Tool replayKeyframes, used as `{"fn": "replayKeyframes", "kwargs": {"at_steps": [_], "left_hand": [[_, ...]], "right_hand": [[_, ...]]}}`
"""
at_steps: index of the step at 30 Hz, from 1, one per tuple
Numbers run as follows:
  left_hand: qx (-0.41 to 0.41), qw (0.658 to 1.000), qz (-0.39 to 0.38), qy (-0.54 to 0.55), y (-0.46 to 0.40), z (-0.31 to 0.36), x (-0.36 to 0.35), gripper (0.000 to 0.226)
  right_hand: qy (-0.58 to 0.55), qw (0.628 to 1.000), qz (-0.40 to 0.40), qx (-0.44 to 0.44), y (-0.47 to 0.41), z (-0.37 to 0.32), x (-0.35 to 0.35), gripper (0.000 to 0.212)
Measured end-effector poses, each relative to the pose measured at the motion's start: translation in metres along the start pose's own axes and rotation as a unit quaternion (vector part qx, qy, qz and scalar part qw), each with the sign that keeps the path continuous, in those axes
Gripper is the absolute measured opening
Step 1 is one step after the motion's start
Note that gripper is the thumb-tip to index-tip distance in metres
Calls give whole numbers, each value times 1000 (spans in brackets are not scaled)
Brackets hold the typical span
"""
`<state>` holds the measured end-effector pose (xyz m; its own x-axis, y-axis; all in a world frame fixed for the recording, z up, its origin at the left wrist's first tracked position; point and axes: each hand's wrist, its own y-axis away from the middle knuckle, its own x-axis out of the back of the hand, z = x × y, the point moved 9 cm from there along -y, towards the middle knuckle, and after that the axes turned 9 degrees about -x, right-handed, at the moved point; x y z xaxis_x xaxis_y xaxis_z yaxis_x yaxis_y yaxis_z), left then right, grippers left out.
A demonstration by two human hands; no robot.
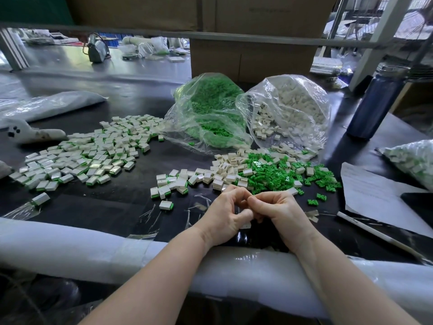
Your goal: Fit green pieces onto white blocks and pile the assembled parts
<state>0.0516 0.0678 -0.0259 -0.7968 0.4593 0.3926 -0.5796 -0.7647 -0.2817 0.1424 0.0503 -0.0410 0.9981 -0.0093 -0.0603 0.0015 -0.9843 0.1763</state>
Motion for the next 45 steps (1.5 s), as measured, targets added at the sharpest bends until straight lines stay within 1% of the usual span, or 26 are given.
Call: {"fn": "replayKeyframes", "kwargs": {"at_steps": [5,9,14,18,22,24,26,28,31,32,34,35,37,40,42,45], "left_hand": [[1,1000,5,9,0,1,1,20],[-4,1000,2,1,1,2,0,23],[-3,1000,-2,-1,0,-1,-1,18],[-6,1000,-2,-7,0,-2,-1,16],[-2,1000,-5,-9,0,-3,-2,17],[-4,1000,-4,-7,0,-3,-2,18],[-5,1000,3,3,0,-4,-1,17],[-3,999,18,28,0,-4,2,14],[-7,997,51,59,0,-3,8,17],[-7,996,62,67,0,-4,10,17],[1,991,87,105,1,-7,14,16],[11,987,98,130,1,-9,15,15],[29,981,115,151,2,-14,18,12],[30,984,121,128,2,-14,19,10],[29,984,121,125,2,-14,20,10],[30,983,132,127,3,-17,22,13]], "right_hand": [[5,1000,-20,9,1,-2,-3,18],[11,1000,-2,7,0,-1,1,15],[13,1000,10,4,0,-1,2,14],[3,1000,19,1,-1,1,4,22],[-8,1000,23,-2,-2,3,5,16],[-15,1000,23,-1,-2,4,6,20],[-1,1000,23,10,-2,2,6,31],[14,999,20,21,-2,0,4,37],[-19,1000,14,15,-4,1,4,41],[-36,999,13,10,-5,2,6,39],[-61,998,2,5,-4,2,6,21],[-60,998,-1,5,-4,1,5,16],[-25,1000,12,13,-3,1,5,18],[32,997,49,41,-2,-3,8,10],[65,994,72,56,-1,-5,10,8],[148,979,116,78,0,-9,14,14]]}}
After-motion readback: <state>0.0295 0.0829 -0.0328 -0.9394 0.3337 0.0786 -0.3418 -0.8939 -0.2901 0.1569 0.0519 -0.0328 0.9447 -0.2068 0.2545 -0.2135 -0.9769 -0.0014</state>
